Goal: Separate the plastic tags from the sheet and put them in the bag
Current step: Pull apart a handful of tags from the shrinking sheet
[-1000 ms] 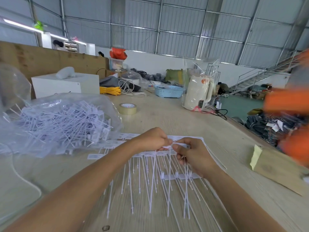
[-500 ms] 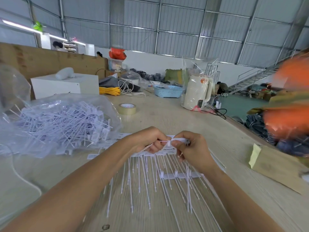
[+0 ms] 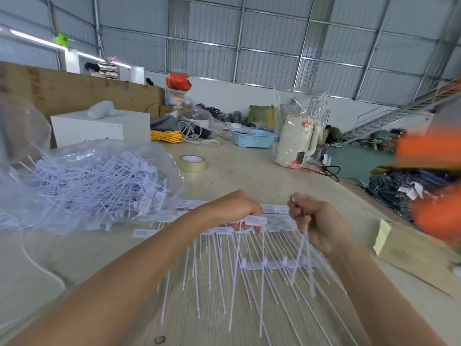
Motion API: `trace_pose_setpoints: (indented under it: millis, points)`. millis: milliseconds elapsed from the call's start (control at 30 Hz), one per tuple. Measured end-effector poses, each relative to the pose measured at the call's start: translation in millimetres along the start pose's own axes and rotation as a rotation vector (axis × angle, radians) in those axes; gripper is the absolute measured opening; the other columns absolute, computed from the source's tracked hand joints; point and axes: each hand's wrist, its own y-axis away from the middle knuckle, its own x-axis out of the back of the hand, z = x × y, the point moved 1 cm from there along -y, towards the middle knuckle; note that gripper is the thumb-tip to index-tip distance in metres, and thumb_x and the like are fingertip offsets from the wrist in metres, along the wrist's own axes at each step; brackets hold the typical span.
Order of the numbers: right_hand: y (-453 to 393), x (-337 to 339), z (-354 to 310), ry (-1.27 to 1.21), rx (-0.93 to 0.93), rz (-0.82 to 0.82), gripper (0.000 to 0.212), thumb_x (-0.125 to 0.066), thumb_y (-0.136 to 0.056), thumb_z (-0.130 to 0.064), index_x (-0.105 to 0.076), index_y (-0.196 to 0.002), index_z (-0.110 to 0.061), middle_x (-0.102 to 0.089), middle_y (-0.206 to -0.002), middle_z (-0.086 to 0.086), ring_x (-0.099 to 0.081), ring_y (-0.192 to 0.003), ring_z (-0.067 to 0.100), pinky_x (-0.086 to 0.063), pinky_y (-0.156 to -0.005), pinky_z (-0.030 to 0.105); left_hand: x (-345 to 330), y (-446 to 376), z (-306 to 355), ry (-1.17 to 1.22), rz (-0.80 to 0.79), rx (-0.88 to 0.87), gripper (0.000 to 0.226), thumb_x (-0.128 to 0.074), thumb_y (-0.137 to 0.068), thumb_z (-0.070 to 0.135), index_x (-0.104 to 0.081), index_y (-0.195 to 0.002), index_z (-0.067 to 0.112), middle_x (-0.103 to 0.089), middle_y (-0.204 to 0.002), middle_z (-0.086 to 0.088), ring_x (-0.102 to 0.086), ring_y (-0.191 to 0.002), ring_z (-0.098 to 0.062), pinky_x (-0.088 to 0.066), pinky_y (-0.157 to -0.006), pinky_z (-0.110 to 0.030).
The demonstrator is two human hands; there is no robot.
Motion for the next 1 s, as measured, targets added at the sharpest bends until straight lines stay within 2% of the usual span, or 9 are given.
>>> trace_pose_setpoints:
  millis: [100,233,367,500,567,700,767,867,1000]
  points:
    - [5.2,-20.3,20.2,0.377,-0.012,-0.001,0.015,-0.053,-0.089,0.0,-0.058,-0.076,-0.006,-0.058,-0.071,0.008,-0.058,-0.061,0.014,-0.047,-0.049,0.021,-0.5,-2.5,-5.9,0.016,0.078,0.038,0.04,-0.044,-0.092,0.011,-0.05,-0.052,0.012,-0.044,-0.041,0.002,-0.035,-0.039,-0.01,-0.031,-0.043,-0.019]
    - [8.0,-30.9,37.2,0.384,-0.054,-0.077,0.018,-0.056,-0.09,-0.006,-0.061,-0.072,-0.007,-0.064,-0.085,0.019,-0.063,-0.077,0.029,-0.056,-0.078,0.043,-2.1,-1.0,-5.3,0.002,0.124,0.028,0.04,-0.037,-0.096,0.019,-0.038,-0.056,0.014,-0.033,-0.041,0.004,-0.03,-0.039,-0.011,-0.028,-0.042,-0.019]
    - [8.4,-35.0,45.0,0.378,-0.005,-0.101,0.013,-0.057,-0.091,-0.009,-0.061,-0.08,-0.005,-0.071,-0.081,0.02,-0.069,-0.065,0.024,-0.06,-0.064,0.035,-3.4,0.0,-3.2,-0.075,0.152,0.008,0.037,-0.034,-0.097,0.025,-0.033,-0.061,0.017,-0.024,-0.058,-0.003,-0.022,-0.054,-0.016,-0.018,-0.059,-0.032]
    - [6.2,-34.5,45.5,0.462,0.129,-0.059,0.012,-0.055,-0.092,-0.008,-0.06,-0.082,-0.005,-0.07,-0.07,0.013,-0.066,-0.056,0.016,-0.053,-0.051,0.024,-2.8,-2.4,-3.5,-0.045,0.143,0.002,0.029,-0.034,-0.098,0.025,-0.046,-0.075,0.011,-0.038,-0.07,-0.008,-0.034,-0.059,-0.018,-0.025,-0.062,-0.032]
    - [4.1,-30.6,42.6,0.484,0.199,0.005,0.014,-0.056,-0.092,-0.006,-0.058,-0.078,-0.005,-0.063,-0.059,0.01,-0.057,-0.046,0.013,-0.047,-0.046,0.022,-1.3,-4.2,-3.8,0.058,0.167,0.014,0.023,-0.037,-0.097,0.027,-0.049,-0.09,0.01,-0.049,-0.079,-0.007,-0.051,-0.059,-0.015,-0.034,-0.062,-0.031]
    - [0.0,-23.7,36.0,0.405,0.273,0.074,0.011,-0.055,-0.091,-0.003,-0.056,-0.08,-0.005,-0.055,-0.052,0.007,-0.048,-0.043,0.014,-0.043,-0.045,0.024,3.8,-4.8,-11.0,0.205,0.073,0.134,0.035,-0.041,-0.098,0.038,-0.053,-0.1,0.006,-0.066,-0.062,-0.008,-0.057,-0.043,-0.013,-0.031,-0.051,-0.027]
    - [-1.0,-22.1,35.7,0.396,0.278,0.08,0.008,-0.055,-0.092,-0.003,-0.056,-0.084,-0.005,-0.056,-0.051,0.005,-0.05,-0.044,0.013,-0.044,-0.046,0.024,3.2,-2.6,-14.1,0.186,0.01,0.135,0.034,-0.046,-0.097,0.037,-0.059,-0.093,0.005,-0.067,-0.068,-0.01,-0.055,-0.047,-0.012,-0.033,-0.051,-0.024]
    - [-2.4,-20.9,37.4,0.424,0.255,0.064,0.008,-0.054,-0.093,-0.004,-0.06,-0.087,-0.004,-0.059,-0.053,0.003,-0.053,-0.047,0.012,-0.046,-0.049,0.022,3.1,-2.3,-15.2,0.174,0.049,0.05,0.028,-0.055,-0.095,0.023,-0.058,-0.071,0.008,-0.064,-0.058,0.0,-0.049,-0.045,-0.006,-0.037,-0.052,-0.021]
    - [-2.7,-19.5,38.8,0.492,0.198,0.027,0.012,-0.057,-0.092,-0.007,-0.065,-0.084,-0.003,-0.06,-0.053,0.004,-0.055,-0.046,0.011,-0.045,-0.046,0.02,4.4,-5.3,-14.5,0.234,0.148,0.048,0.023,-0.057,-0.094,0.021,-0.055,-0.076,0.008,-0.062,-0.062,-0.005,-0.054,-0.043,-0.006,-0.042,-0.046,-0.015]
